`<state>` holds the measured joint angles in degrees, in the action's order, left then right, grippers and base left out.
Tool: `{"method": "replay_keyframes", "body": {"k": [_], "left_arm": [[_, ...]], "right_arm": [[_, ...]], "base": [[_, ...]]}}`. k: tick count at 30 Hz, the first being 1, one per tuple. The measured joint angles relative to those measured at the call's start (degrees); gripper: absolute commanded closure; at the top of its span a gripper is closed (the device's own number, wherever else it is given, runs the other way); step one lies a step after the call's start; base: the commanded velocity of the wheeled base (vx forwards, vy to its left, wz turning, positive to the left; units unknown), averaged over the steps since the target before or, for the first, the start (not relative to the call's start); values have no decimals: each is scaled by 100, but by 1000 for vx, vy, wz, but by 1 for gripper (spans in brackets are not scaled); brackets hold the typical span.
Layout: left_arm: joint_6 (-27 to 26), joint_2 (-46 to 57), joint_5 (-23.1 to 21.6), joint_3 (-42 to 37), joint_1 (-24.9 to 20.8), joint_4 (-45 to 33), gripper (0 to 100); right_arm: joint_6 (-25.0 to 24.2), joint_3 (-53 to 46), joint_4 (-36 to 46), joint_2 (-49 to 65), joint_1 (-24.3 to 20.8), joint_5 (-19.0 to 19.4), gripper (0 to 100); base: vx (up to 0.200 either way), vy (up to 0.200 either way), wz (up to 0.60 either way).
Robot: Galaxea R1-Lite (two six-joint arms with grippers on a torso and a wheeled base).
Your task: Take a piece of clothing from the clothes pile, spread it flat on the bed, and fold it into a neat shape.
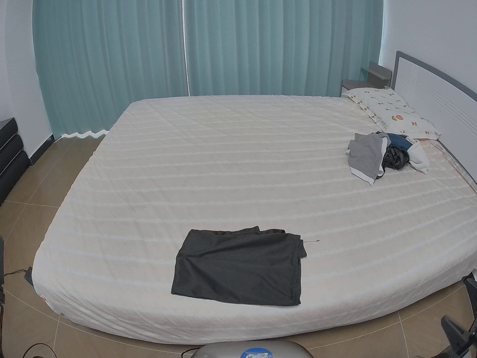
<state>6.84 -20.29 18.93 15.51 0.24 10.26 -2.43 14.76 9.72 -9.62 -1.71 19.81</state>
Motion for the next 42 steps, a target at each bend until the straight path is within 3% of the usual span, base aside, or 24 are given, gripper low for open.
{"method": "replay_keyframes", "body": {"k": [6,12,16,20,23,35,42], "left_arm": [[-217,846,46,-333,361,-212,0],[-372,1243,52,-717,413,32,0],[-411,1353,6,-1130,419,399,0],[-301,1407,-405,-1373,422,686,0],[-227,1429,-692,-1424,422,725,0],[-219,1447,-1291,-1449,419,-635,0],[-362,1447,-1737,-1449,422,-885,0]], "right_arm": [[302,-529,16,634,111,-233,0],[669,-1118,-1137,828,140,-453,0],[759,-1308,-1406,874,141,-635,0],[800,-1360,-1401,896,149,-1046,0],[817,-1369,-1395,902,152,-1114,0],[421,-1375,-1352,905,157,-1240,0],[373,-1378,-619,902,171,-1859,0]], "base": [[0,0,0],[0,0,0],[0,0,0],[0,0,0],[0,0,0],[0,0,0],[0,0,0]]}}
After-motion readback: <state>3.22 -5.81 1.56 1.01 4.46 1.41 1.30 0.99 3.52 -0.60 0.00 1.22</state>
